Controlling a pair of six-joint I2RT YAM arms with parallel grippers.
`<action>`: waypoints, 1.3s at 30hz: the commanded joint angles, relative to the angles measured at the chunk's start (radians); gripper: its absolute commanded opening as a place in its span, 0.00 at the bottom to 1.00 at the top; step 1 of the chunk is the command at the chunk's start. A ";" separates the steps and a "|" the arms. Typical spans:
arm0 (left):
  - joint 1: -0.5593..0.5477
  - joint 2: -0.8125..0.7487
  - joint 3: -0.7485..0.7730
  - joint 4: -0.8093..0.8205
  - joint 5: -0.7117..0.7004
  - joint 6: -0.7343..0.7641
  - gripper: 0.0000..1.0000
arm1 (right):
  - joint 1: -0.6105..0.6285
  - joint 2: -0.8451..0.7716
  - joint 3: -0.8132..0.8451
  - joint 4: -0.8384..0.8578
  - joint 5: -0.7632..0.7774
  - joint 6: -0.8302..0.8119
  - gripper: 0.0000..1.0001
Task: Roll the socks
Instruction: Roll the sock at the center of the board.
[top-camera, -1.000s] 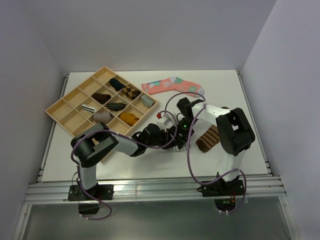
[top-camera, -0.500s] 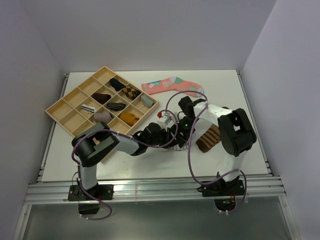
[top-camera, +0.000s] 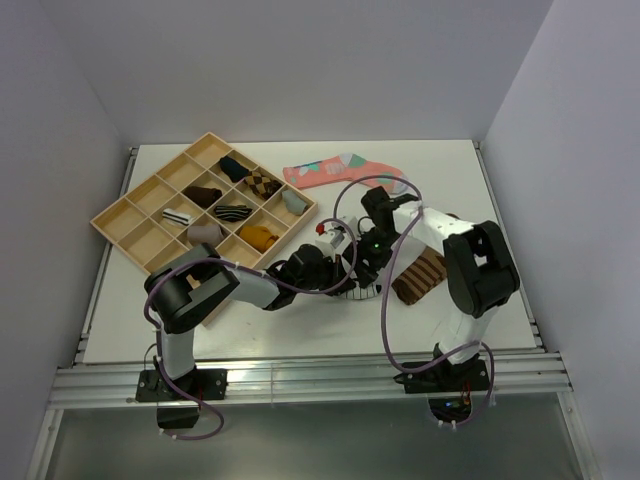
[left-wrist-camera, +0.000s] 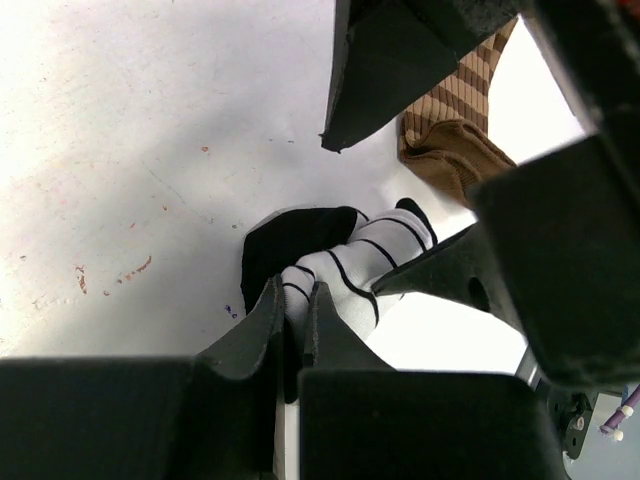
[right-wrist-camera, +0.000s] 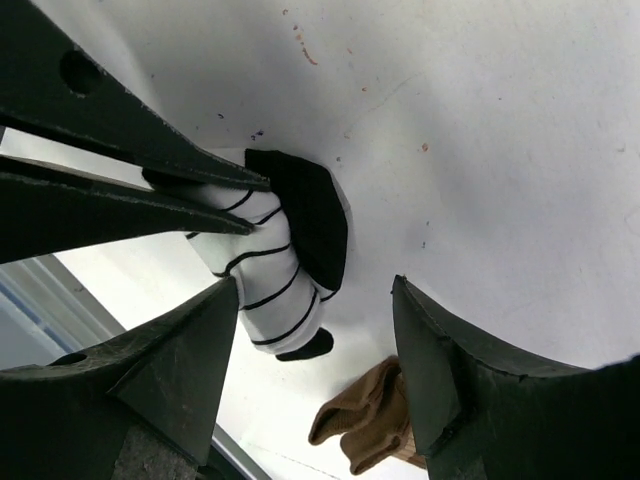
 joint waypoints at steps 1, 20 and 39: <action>-0.017 0.062 -0.031 -0.230 0.004 0.044 0.00 | -0.017 0.038 0.061 -0.037 -0.033 -0.061 0.70; -0.017 0.056 -0.008 -0.250 -0.064 -0.032 0.00 | -0.018 0.176 0.034 -0.105 -0.084 -0.088 0.33; -0.021 -0.154 -0.143 -0.155 -0.154 -0.275 0.36 | -0.021 0.165 0.003 -0.041 -0.072 0.001 0.00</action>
